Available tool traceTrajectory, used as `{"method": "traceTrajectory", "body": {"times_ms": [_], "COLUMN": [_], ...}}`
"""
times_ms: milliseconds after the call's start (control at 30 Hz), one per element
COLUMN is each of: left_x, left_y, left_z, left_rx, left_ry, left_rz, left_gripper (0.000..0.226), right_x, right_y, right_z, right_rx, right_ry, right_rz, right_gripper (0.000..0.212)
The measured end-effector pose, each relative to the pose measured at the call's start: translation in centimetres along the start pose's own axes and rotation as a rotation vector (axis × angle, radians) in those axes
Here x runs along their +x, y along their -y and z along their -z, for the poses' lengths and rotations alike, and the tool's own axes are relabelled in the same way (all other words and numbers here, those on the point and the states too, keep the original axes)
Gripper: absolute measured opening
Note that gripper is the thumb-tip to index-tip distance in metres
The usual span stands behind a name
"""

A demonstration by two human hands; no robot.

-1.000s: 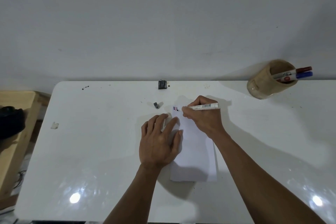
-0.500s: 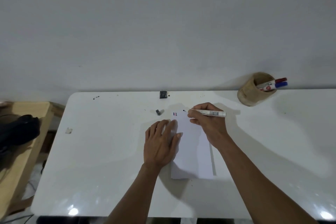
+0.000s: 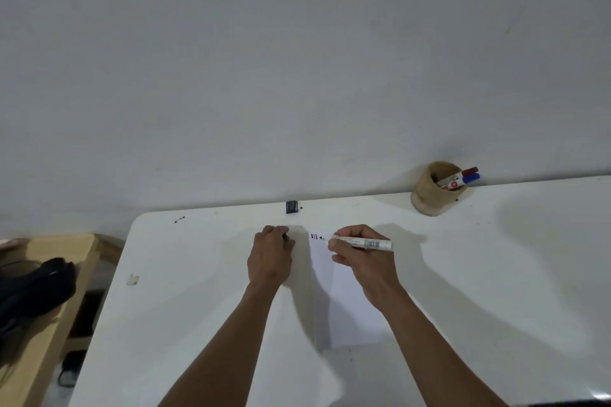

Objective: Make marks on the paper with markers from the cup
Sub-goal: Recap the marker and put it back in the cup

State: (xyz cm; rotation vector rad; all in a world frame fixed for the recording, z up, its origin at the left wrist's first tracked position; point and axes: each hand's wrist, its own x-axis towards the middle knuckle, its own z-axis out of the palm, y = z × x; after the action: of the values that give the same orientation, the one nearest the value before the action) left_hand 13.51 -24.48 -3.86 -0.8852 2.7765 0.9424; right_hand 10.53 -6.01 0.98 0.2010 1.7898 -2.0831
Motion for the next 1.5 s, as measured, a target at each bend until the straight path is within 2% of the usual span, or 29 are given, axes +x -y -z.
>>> {"method": "traceTrajectory", "body": {"times_ms": [67,133,267,400,567,900,1100,1300,1367,1433,1500], "left_x": [0.0,-0.3,-2.4,-5.6,-8.0,-10.0,-9.5,-9.0,-8.6,-8.0,-7.5], "left_y": [0.2,0.0,-1.0,-1.8,-1.8,-2.4,-3.9,-5.0,-5.7,-6.4,-7.4], "left_z": [-0.1,0.2,2.4,5.0,6.5,6.8,5.8,4.3,4.0,4.0,4.1], "left_rx": [-0.010,-0.134,-0.614,-1.112,-1.362,-1.373,-1.368,-1.339,-1.340,-1.350,-1.330], "left_ry": [-0.008,-0.021,-0.029,0.022,0.120,0.150,0.130,0.173,0.158,0.123,0.108], "left_rz": [-0.020,0.016,0.142,0.200,0.209,0.124,0.061,0.072,0.088,0.106,0.093], "left_gripper": [0.021,0.018,0.010,0.013,0.021,0.019,0.016,0.018,0.018,0.015,0.011], "right_x": [-0.4,-0.9,-2.1,-3.6,-5.2,-7.1,-7.1,-6.9,-6.8,-6.4,-5.6], "right_y": [0.1,0.5,2.1,3.7,4.4,3.4,3.4,4.0,4.3,4.9,5.5], "right_z": [-0.2,-0.6,-1.7,-3.0,-4.4,-4.8,-3.8,-1.7,-0.2,1.9,4.2], "right_rx": [-0.014,-0.033,-0.047,-0.055,-0.078,-0.106,0.153,0.245,0.272,0.216,-0.076], "right_ry": [-0.002,0.004,-0.009,-0.006,0.014,-0.028,-0.081,-0.057,-0.134,-0.230,-0.245], "right_rz": [0.004,0.012,0.058,0.155,0.192,0.166,0.076,-0.047,-0.047,0.014,0.132], "right_gripper": [0.011,0.010,0.014,0.018,0.021,0.021,0.016,0.021,0.019,0.016,0.015]}}
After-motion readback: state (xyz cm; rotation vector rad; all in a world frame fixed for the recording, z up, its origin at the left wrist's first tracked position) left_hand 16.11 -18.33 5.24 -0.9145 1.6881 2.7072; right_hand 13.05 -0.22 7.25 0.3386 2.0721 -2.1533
